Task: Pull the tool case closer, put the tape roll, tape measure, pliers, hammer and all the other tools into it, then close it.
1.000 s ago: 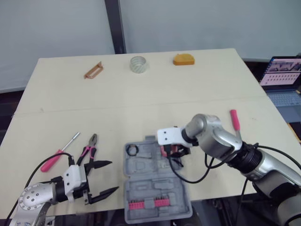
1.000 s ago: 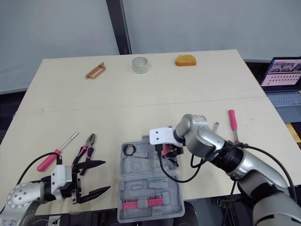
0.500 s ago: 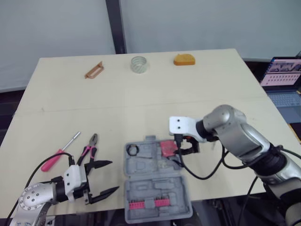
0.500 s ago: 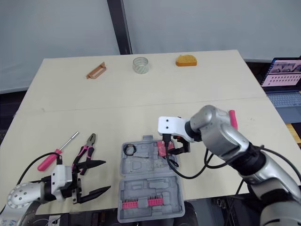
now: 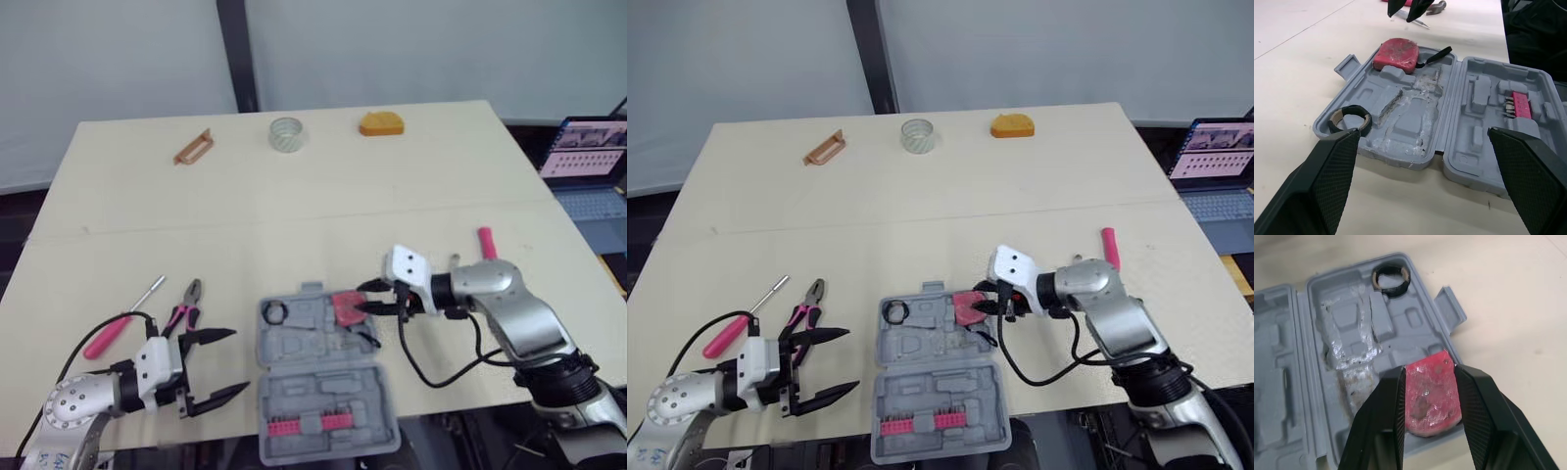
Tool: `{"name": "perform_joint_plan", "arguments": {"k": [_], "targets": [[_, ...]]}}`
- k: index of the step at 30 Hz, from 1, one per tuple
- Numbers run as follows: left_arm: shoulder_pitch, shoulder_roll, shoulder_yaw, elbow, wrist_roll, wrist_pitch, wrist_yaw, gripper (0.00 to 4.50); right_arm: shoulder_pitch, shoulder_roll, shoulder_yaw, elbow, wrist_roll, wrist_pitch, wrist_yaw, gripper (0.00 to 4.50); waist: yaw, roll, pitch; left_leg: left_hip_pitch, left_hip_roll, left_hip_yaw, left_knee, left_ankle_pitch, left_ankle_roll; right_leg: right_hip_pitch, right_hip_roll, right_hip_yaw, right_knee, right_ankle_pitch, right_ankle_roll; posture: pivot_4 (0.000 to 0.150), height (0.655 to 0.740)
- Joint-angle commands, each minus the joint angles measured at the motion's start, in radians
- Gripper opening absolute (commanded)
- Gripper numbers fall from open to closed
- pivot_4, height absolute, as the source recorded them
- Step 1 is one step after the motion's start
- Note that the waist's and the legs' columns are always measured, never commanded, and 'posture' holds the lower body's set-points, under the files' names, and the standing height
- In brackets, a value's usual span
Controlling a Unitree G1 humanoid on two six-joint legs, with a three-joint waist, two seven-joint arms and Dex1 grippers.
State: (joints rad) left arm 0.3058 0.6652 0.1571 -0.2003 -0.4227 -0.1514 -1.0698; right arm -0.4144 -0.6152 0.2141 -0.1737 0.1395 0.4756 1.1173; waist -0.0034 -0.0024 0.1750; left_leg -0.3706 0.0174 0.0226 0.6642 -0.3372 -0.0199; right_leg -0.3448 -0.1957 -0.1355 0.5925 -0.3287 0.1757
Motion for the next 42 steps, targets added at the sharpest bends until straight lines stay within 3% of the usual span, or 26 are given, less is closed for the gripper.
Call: {"name": "perform_joint_plan", "arguments": {"k": [1,11,42], "targets": [[0.003,0.010,0.008,-0.036,-0.002,0.009,0.005,4.50,0.004,0.022,-0.015,0.054,0.015,-0.085,-0.020,1.68,0.000,0.000,0.000,0.000,0.000,0.000,0.000,0.000,0.000,0.000,0.000,0.000,0.000,0.000,0.000,0.150,0.7400],[0.011,0.023,0.024,-0.070,-0.007,0.038,0.019,4.50,0.027,0.086,-0.012,0.191,0.027,-0.231,-0.044,1.68,0.000,0.000,0.000,0.000,0.000,0.000,0.000,0.000,0.000,0.000,0.000,0.000,0.000,0.000,0.000,0.150,0.7400],[0.025,0.029,0.047,-0.097,-0.002,0.059,0.018,4.50,0.105,0.117,0.015,0.403,-0.006,-0.364,-0.092,1.68,0.002,-0.001,0.000,0.002,0.000,0.000,0.000,0.000,0.000,0.002,0.000,0.000,0.000,0.000,0.000,0.150,0.7400]]}}
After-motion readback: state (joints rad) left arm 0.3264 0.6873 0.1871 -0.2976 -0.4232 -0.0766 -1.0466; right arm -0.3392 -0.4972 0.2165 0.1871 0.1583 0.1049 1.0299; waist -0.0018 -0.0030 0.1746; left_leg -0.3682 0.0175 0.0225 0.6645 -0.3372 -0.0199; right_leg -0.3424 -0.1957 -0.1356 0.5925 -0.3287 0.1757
